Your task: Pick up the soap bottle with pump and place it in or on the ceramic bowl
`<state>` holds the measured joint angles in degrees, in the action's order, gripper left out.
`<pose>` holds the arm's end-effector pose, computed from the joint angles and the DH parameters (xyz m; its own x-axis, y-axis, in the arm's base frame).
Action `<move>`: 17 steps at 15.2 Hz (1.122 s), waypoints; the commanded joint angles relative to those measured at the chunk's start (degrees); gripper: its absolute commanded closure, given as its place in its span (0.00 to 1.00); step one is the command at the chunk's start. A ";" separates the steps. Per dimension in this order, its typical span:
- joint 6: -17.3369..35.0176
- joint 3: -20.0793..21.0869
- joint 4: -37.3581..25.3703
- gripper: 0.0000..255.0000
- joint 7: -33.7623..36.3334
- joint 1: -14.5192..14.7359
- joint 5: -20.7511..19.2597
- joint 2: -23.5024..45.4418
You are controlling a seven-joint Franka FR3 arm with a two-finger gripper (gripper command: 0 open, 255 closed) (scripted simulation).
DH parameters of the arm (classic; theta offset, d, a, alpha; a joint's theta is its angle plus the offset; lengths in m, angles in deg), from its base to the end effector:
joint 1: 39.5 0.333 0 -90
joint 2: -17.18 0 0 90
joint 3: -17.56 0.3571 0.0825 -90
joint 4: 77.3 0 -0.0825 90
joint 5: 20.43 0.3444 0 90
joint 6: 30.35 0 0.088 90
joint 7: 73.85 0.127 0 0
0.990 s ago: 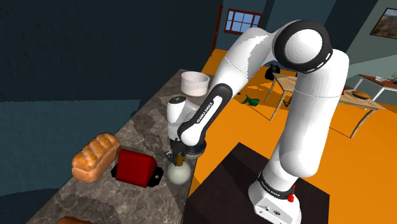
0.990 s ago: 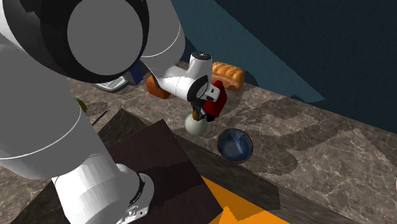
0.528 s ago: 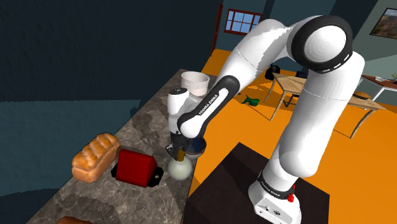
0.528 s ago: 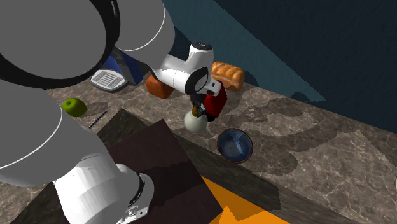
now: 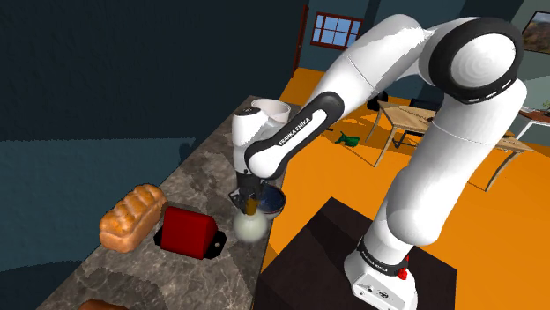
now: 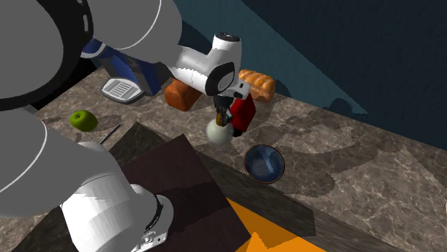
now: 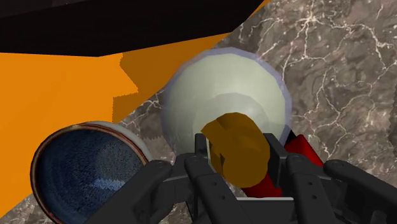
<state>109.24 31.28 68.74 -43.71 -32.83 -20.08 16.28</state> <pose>0.3906 0.1452 0.3208 0.9809 -0.1757 -0.0839 -0.1721 -0.9839 0.0490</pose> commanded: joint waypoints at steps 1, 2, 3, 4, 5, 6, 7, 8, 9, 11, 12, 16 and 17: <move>-1.80 0.00 -0.24 1.00 -0.45 0.02 0.56 -1.59; -2.66 -0.01 -0.41 1.00 -0.62 0.05 0.79 -2.31; -3.53 -0.03 -0.59 1.00 -0.78 0.07 1.01 -3.00; -4.39 -0.05 -0.79 1.00 -0.94 0.09 1.21 -3.69; -5.26 -0.08 -1.00 1.00 -1.08 0.12 1.40 -4.36; -6.13 -0.11 -1.23 1.00 -1.22 0.14 1.58 -5.01; -6.99 -0.14 -1.47 1.00 -1.35 0.17 1.75 -5.65; -7.86 -0.18 -1.72 1.00 -1.48 0.19 1.91 -6.28; -8.27 -0.20 -1.84 1.00 -1.53 0.20 1.98 -6.57; -9.34 -1.99 -2.48 1.00 -4.37 -1.32 1.33 -6.98; -9.88 -2.88 -2.90 1.00 -5.75 -2.08 0.98 -7.09; -12.02 -6.32 -5.28 1.00 -11.13 -5.05 -0.46 -6.88; -12.56 -7.16 -6.04 1.00 -12.44 -5.76 -0.81 -6.67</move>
<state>97.14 24.87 63.71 -54.95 -37.92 -20.48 9.05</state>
